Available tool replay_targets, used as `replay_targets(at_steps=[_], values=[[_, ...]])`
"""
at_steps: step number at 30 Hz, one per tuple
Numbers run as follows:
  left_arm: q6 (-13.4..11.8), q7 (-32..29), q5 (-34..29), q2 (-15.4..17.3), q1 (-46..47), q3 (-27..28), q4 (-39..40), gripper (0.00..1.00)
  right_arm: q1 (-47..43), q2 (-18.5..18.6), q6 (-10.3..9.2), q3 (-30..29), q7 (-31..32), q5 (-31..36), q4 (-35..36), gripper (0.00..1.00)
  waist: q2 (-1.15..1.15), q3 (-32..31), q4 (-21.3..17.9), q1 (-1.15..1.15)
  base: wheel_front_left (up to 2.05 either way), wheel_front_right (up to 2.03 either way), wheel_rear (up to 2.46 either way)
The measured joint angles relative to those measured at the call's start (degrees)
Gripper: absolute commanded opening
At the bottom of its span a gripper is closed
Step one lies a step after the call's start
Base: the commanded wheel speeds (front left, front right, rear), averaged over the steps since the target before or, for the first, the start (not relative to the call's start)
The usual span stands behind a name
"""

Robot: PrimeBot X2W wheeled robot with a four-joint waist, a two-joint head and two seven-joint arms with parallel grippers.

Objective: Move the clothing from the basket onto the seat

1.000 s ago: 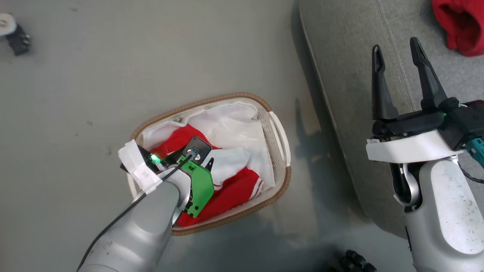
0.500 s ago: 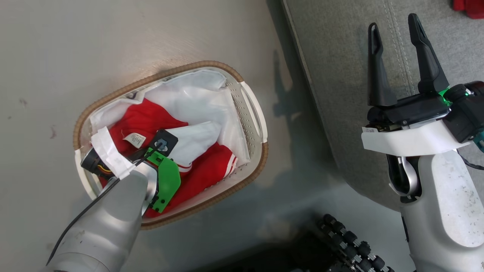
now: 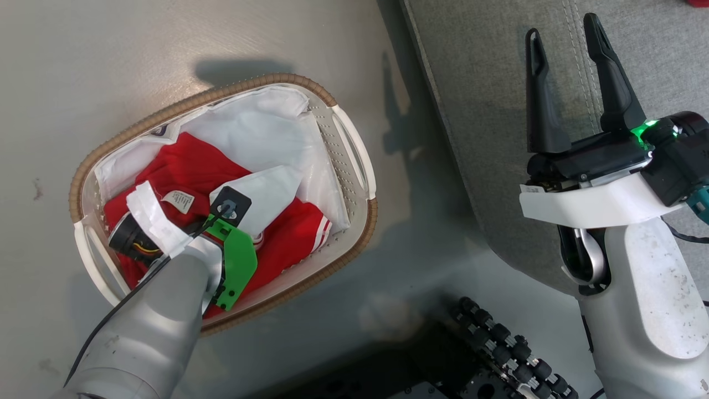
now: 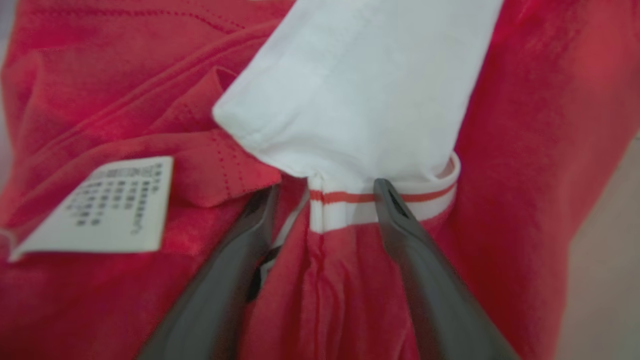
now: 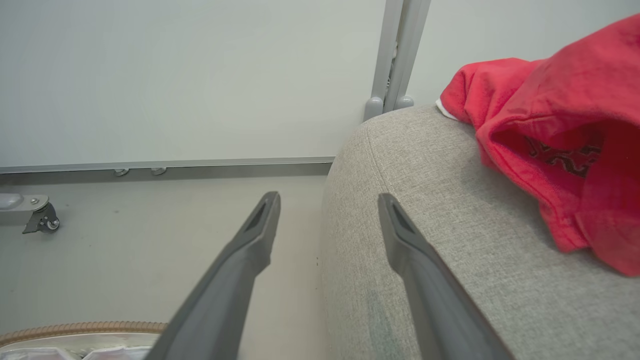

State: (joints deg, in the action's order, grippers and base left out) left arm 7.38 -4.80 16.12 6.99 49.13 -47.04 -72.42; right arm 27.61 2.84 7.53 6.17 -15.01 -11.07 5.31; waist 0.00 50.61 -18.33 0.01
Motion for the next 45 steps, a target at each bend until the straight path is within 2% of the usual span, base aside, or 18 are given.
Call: replay_targets(at_steps=[1,2,3,4,19,25,33,37,45], values=[[0.0,-0.2,0.1,-0.2,0.0,-0.1,0.0,0.51,0.0,0.0,0.00,0.0,0.0,0.0,0.0,1.00,0.00,0.1,0.0,0.00,0.00,0.00,0.00],[0.0,-0.3,0.4,-0.3,0.0,-0.3,-0.1,0.35,0.0,0.0,0.00,0.0,0.0,0.0,0.0,1.00,0.00,0.1,0.0,0.00,0.00,0.00,0.00],[0.0,-0.4,0.5,-0.4,0.0,-0.5,-0.1,0.13,0.1,0.0,0.00,0.1,0.0,0.0,0.0,1.00,0.00,0.1,0.0,0.00,0.00,0.00,0.00],[0.0,-0.3,0.5,-0.5,0.0,-0.8,-0.1,0.00,0.1,0.0,0.00,0.1,0.0,0.0,-0.1,1.00,0.00,0.0,0.0,0.00,0.00,0.00,0.00],[0.0,9.8,1.9,-2.2,-0.5,-3.6,3.1,0.00,-0.2,0.0,0.00,-0.6,0.0,1.8,-2.7,1.00,0.00,-4.9,1.6,0.00,0.00,0.00,0.00],[0.0,15.6,4.3,-3.0,-2.0,-4.6,5.9,0.00,-1.9,0.0,0.00,-1.4,0.0,4.4,-4.4,1.00,0.00,-9.5,3.3,-0.01,0.00,0.00,0.00],[0.1,19.0,8.4,-3.6,-2.7,-6.2,11.6,0.00,-5.3,-0.1,0.00,-2.0,0.0,7.2,-6.3,1.00,0.00,-17.5,5.4,-0.01,0.00,0.00,0.00],[0.1,19.5,9.6,-2.7,-2.7,-6.8,15.3,0.00,-7.8,-0.1,0.00,-2.5,0.0,8.1,-7.6,1.00,0.00,-22.1,6.3,-0.01,0.00,0.00,0.00],[0.1,19.8,10.0,1.6,-1.2,-7.2,26.0,0.00,-13.2,-0.1,0.00,-3.0,0.0,9.1,-10.1,1.00,0.00,-31.5,7.8,-0.01,0.00,0.00,0.00]])
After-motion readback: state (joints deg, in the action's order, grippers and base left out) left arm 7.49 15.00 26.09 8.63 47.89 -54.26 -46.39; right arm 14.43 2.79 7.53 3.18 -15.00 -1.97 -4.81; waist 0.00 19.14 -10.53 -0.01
